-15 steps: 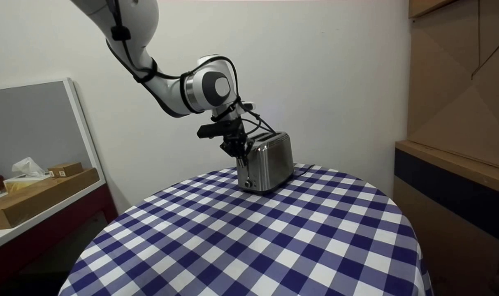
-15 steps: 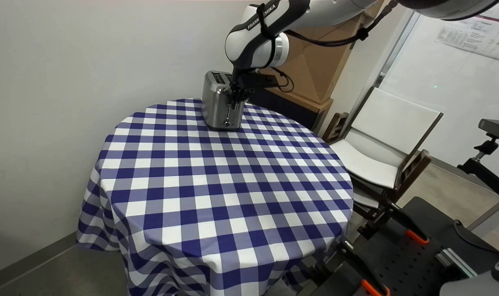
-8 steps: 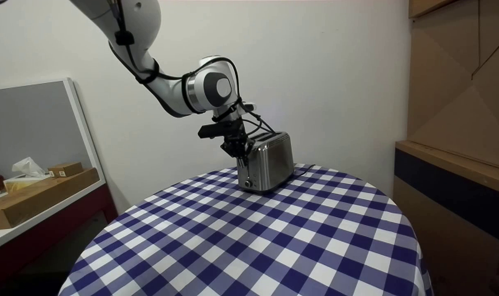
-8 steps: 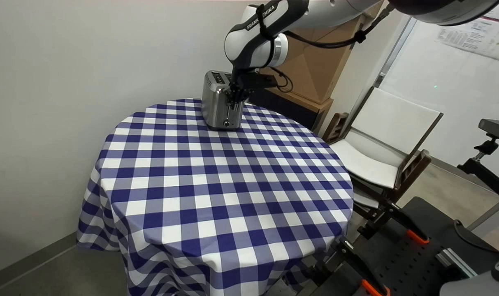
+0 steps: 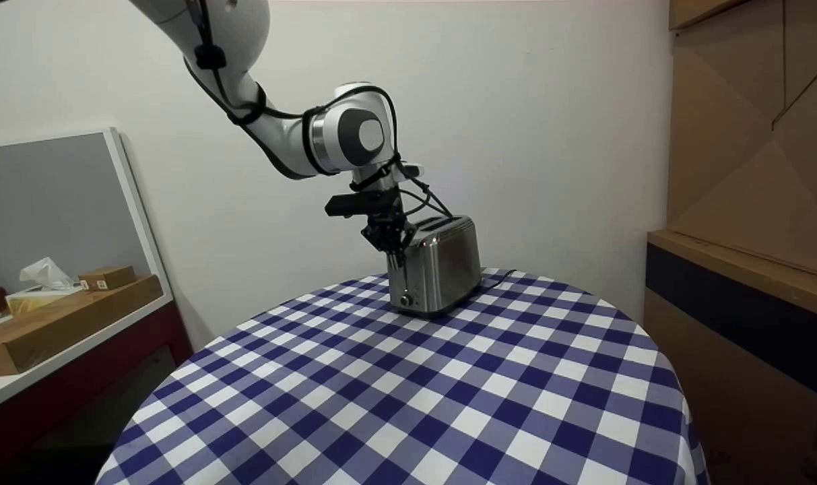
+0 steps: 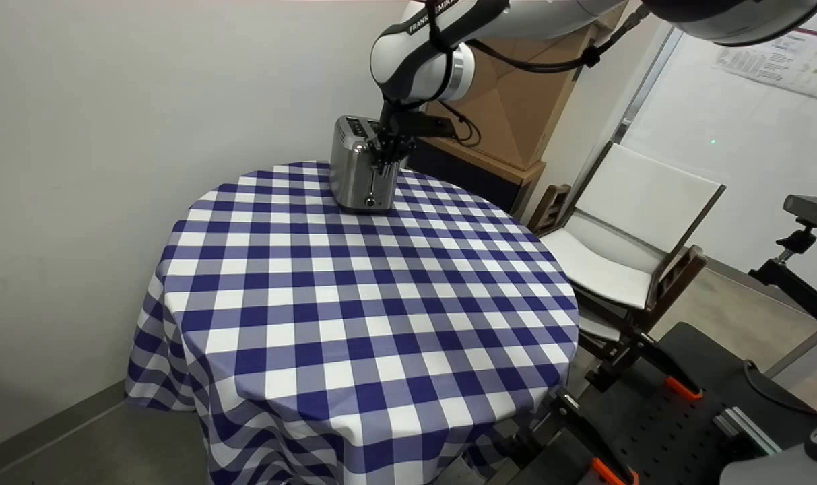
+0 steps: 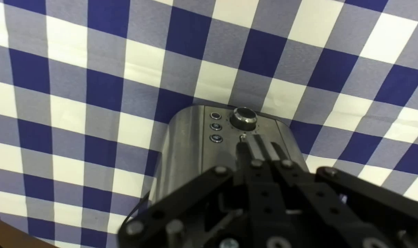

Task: Push the lever on the toaster downwards.

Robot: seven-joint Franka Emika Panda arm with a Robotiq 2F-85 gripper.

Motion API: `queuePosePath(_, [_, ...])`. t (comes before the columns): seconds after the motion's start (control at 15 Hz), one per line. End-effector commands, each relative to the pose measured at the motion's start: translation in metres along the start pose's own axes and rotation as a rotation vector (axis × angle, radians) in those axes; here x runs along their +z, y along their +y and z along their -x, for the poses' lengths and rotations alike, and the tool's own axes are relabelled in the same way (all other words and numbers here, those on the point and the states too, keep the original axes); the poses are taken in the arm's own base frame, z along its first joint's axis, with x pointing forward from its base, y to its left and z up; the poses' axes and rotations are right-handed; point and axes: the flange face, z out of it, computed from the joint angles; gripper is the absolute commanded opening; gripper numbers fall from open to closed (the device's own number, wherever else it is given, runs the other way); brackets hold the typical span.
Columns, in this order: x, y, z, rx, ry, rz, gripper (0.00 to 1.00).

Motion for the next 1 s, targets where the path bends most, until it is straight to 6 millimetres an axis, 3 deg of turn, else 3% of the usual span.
queuePosePath(0.0, [-0.019, 0.001, -0.015, 0.004, 0.012, -0.043, 0.0])
queuePosePath(0.47, [-0.036, -0.002, -0.032, 0.005, 0.06, -0.046, 0.0])
queuePosePath(0.93, [-0.022, -0.005, -0.031, 0.003, 0.061, -0.05, 0.0])
